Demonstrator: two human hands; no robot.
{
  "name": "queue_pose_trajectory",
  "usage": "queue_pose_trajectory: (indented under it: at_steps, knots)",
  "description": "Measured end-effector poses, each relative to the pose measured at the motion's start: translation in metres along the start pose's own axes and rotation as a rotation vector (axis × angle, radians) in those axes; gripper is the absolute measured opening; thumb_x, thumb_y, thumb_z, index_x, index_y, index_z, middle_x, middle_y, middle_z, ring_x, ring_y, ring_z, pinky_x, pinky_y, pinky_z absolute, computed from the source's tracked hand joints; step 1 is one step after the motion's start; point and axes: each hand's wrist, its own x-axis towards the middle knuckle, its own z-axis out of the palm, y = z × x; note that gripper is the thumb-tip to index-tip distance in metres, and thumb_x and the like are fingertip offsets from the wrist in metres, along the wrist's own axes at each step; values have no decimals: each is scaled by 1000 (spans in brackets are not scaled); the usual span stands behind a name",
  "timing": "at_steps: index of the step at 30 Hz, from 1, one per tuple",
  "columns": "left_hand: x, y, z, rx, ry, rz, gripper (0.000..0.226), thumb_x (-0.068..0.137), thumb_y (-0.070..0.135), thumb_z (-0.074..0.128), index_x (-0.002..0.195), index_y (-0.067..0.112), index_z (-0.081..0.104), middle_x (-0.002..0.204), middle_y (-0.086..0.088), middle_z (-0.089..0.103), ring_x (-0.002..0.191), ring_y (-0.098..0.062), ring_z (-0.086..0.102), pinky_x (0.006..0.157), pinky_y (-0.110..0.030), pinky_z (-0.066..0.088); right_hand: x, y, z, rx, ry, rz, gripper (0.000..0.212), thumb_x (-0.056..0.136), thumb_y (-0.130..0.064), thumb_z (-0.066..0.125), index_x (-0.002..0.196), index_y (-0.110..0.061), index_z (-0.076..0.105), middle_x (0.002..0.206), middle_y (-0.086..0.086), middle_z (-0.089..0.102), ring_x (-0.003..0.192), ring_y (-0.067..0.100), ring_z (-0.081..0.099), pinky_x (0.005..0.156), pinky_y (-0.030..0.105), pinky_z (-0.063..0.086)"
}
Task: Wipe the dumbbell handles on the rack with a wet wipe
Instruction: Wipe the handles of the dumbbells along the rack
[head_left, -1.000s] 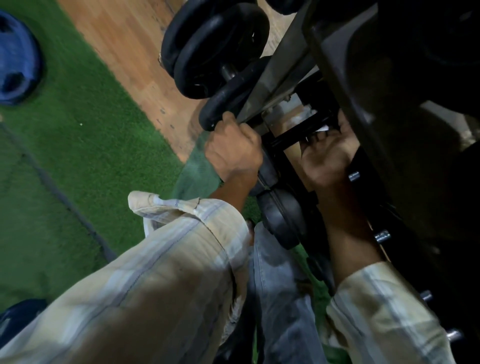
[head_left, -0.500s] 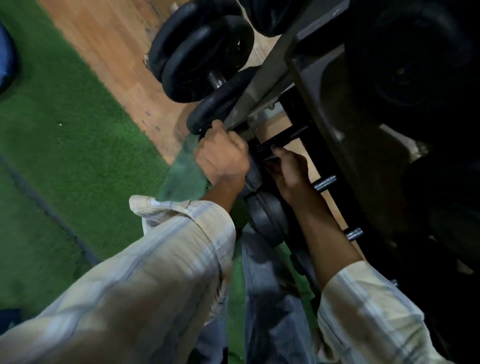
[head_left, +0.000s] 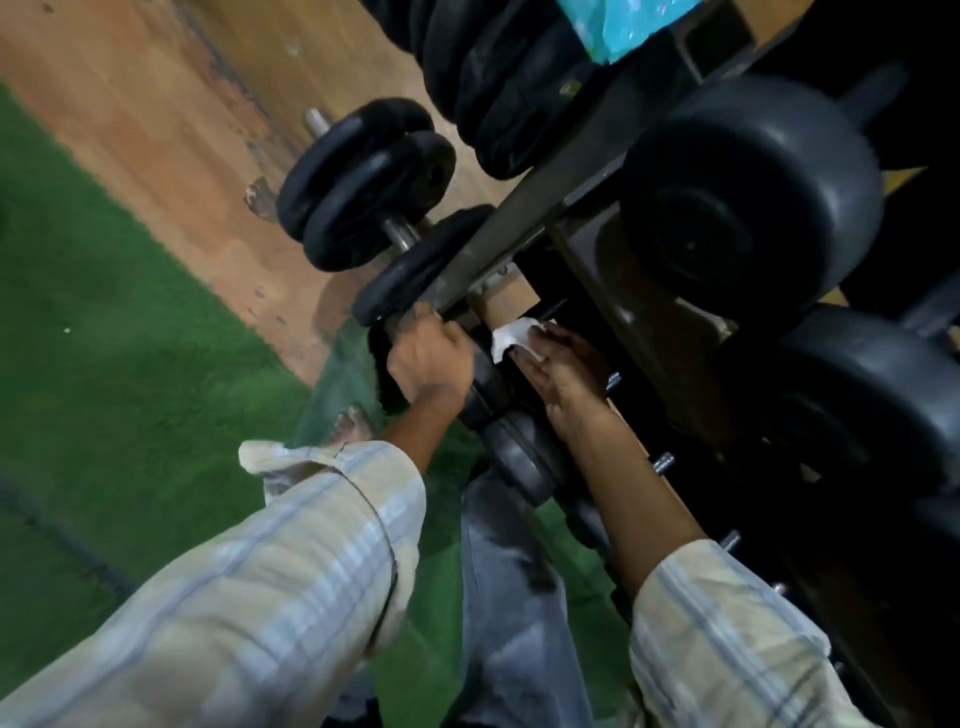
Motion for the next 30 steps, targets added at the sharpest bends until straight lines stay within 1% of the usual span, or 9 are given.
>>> queue_pose_trajectory:
  at_steps: [4,5,8,13,16,19,24,27,30]
  knots:
    - [0,2,-49,-240,-254,-39,11,94,22,56,90,16,64,98,-14,71,94,-35,65,77,-38,52,-37,-12,9,77,-4,77,18,97,-1,57,87,-8,69,75,4,73,64,12,69,73,24,58]
    - [-3,2,-64,-299,-283,-32,10,91,19,57,84,18,63,95,-13,71,93,-34,65,77,-37,52,-46,-13,12,127,32,83,11,97,-3,58,98,0,68,85,10,77,70,15,72,76,26,59]
    - [-7,-4,-98,-413,-295,-49,14,78,28,54,67,19,56,73,-9,69,76,-34,68,71,-45,58,-66,-14,23,201,60,21,44,85,-10,70,124,10,63,123,27,68,108,36,70,100,47,55]
    - [-14,4,-177,-591,-252,-98,18,78,29,57,74,12,61,68,-16,66,61,-29,65,62,-47,59,-120,-46,53,307,43,-20,12,85,2,70,98,2,70,104,23,69,71,26,69,100,52,53]
    - [-23,13,-232,-688,-220,-102,19,90,10,55,83,-7,59,65,-14,63,46,-15,54,48,-27,48,-145,-64,79,319,29,-64,42,75,-5,80,113,10,69,110,25,71,94,41,71,97,57,54]
    - [-22,14,-268,-710,-182,-51,18,87,13,55,80,-3,60,62,-11,64,49,-18,57,55,-37,52,-144,-70,105,293,-71,-67,77,54,-14,90,120,16,63,122,34,65,113,49,64,94,52,57]
    - [-13,11,-319,-742,-133,10,25,77,24,55,77,0,59,69,-20,66,54,-23,58,60,-51,55,-217,-101,151,304,-96,-154,38,78,-4,77,109,14,65,110,28,68,81,35,68,78,42,58]
    - [-17,8,-353,-764,-135,23,18,80,20,56,71,6,62,62,-13,66,51,-21,56,54,-40,51,-239,-102,171,345,-119,-158,21,85,1,73,106,3,68,105,22,68,73,28,69,83,44,58]
    - [-23,0,-388,-813,-123,26,19,83,13,55,66,10,60,57,-5,63,46,-19,54,51,-31,45,-257,-95,190,347,-124,-170,26,87,-2,72,112,5,68,105,21,70,70,25,71,63,35,61]
